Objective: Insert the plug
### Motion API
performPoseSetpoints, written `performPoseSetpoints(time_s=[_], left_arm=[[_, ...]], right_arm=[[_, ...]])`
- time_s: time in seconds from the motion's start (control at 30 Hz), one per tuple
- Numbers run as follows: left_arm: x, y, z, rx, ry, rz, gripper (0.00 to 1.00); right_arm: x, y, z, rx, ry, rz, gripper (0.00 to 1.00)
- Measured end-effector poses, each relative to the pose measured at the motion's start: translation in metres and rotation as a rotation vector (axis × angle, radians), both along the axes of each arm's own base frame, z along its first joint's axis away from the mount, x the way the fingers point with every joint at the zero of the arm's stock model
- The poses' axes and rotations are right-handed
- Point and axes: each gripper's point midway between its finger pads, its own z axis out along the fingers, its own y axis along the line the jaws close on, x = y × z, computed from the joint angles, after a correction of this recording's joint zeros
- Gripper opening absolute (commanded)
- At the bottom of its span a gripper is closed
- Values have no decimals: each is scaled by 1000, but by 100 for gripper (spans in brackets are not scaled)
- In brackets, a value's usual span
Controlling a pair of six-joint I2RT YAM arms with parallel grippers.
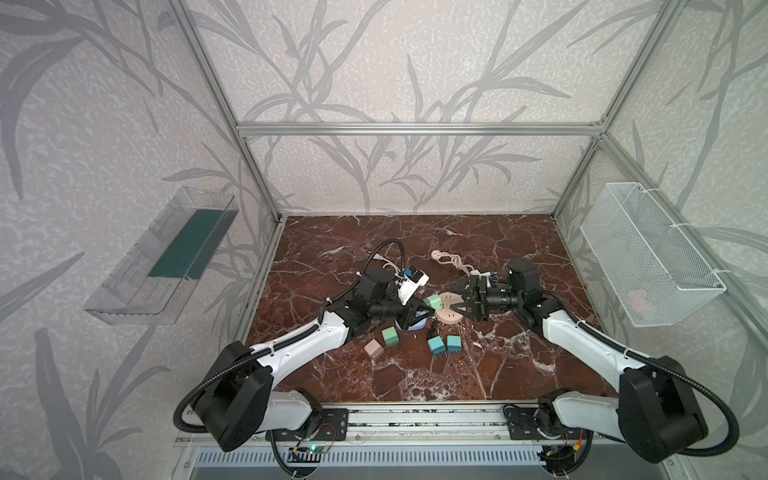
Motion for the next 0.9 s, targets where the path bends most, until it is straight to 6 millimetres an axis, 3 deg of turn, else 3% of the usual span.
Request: performPoseSetpoints(time_s=[0.57,0.9], left_arm=[[-4,-1,-7,56,-21,-4,0],[-4,-2,-8,60,-23,-2,0]], right_arm=[[-7,11,-1,24,17,55,58],[-17,27,-21,29,75,102,57]])
